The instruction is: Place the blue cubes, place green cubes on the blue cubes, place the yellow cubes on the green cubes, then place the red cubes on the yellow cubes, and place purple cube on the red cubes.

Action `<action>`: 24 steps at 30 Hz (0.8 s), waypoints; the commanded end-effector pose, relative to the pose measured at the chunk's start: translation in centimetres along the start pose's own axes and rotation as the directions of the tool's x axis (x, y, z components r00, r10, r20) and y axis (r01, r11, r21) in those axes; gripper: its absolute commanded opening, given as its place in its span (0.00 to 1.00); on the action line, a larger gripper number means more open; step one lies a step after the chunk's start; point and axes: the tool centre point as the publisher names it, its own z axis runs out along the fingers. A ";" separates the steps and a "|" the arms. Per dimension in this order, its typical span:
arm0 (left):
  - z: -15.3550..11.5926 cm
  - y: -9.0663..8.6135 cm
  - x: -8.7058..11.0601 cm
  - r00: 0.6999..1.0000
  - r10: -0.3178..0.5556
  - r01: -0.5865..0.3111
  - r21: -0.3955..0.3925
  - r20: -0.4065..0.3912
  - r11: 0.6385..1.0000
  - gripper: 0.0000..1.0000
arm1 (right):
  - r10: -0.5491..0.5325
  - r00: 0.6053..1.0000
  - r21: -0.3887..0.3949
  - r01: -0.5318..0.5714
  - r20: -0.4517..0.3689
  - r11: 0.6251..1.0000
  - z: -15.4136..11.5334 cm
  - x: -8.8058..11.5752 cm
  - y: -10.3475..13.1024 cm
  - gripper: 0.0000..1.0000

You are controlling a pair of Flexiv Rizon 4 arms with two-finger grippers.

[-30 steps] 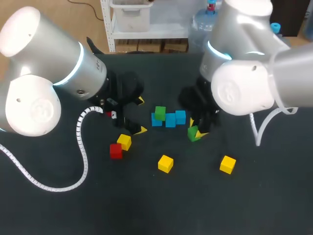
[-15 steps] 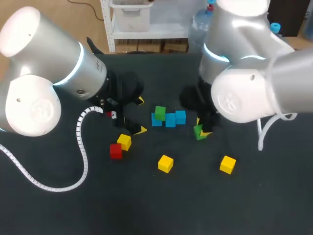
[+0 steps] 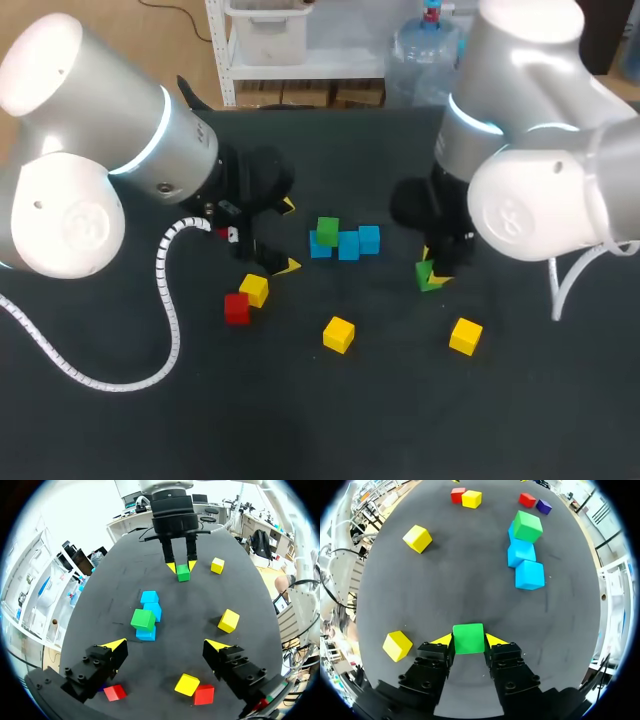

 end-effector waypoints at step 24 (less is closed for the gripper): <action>0.0 0.0 0.2 1.000 0.003 -0.003 0.001 0.006 1.000 1.00 | -0.066 0.993 0.008 0.065 0.093 0.998 -0.8 -6.6 -6.7 1.00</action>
